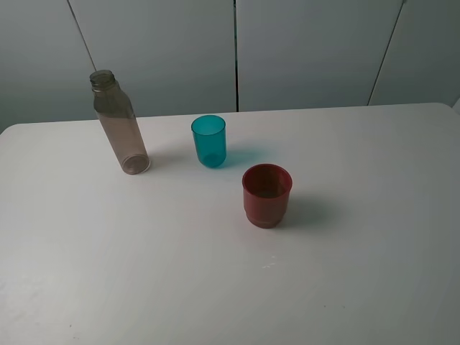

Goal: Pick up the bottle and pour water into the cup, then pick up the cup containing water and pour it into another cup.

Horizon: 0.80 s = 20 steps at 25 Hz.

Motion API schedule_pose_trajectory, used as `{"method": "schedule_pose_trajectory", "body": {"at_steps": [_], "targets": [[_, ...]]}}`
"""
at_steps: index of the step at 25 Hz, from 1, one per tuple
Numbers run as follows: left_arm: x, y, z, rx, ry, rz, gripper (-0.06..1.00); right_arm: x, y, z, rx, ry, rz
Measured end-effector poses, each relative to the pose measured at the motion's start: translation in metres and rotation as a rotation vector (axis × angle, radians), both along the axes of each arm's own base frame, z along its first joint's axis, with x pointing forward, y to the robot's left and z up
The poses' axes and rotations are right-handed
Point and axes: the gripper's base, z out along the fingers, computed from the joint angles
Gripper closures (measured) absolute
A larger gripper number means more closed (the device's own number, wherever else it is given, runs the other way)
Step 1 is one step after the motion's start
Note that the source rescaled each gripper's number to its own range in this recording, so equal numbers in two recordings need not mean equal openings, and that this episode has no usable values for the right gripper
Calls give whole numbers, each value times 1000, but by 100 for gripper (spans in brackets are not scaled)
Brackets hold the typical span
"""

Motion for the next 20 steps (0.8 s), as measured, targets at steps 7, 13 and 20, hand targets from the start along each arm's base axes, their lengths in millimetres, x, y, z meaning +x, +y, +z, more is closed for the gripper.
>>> {"method": "schedule_pose_trajectory", "body": {"at_steps": [7,13,20], "targets": [[2,2,-7,-8,28,8,-6,0,0,0,0,0,0],[6,2,-11,38,17,-13,-6,0,0,0,0,0,0],[6,2,-11,45,14,-17,-6,0,0,0,0,0,0]]}}
